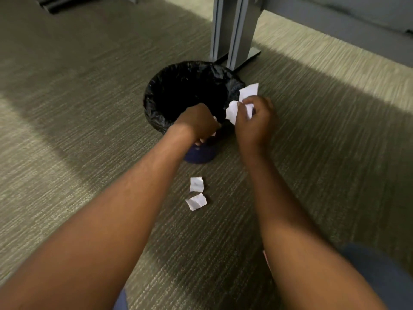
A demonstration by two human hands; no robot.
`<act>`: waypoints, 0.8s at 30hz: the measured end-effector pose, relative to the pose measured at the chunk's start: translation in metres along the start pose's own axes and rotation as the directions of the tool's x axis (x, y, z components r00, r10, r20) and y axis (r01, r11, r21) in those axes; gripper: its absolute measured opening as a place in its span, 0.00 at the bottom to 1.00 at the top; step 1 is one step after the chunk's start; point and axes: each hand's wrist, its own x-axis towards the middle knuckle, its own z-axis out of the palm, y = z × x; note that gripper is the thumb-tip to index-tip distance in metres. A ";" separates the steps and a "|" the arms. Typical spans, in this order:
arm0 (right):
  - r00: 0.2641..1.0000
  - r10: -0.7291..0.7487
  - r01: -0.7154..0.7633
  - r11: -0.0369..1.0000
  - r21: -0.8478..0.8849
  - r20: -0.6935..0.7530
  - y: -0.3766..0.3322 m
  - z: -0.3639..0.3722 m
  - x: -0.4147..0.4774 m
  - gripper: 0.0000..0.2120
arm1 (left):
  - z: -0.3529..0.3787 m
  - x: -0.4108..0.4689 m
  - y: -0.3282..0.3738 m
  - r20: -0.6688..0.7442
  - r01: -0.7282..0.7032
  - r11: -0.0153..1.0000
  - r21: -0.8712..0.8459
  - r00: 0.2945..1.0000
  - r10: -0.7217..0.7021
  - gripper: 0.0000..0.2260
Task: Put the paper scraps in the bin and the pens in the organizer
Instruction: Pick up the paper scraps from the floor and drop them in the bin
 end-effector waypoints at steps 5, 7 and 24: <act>0.979 0.033 -0.010 0.993 -0.117 0.199 -0.018 0.040 0.050 0.03 | -0.030 0.028 0.003 -0.194 0.000 0.996 -0.088 0.981 -0.017 0.12; 0.931 0.088 0.014 0.961 -0.278 0.354 -0.018 0.054 0.068 0.06 | -0.034 0.036 0.007 -0.213 0.011 1.000 -0.026 0.977 -0.017 0.14; 0.989 0.076 -0.074 0.997 -0.023 0.129 0.019 0.051 0.035 0.11 | 0.013 0.020 -0.022 -0.744 -0.159 0.986 -0.041 0.664 0.076 0.11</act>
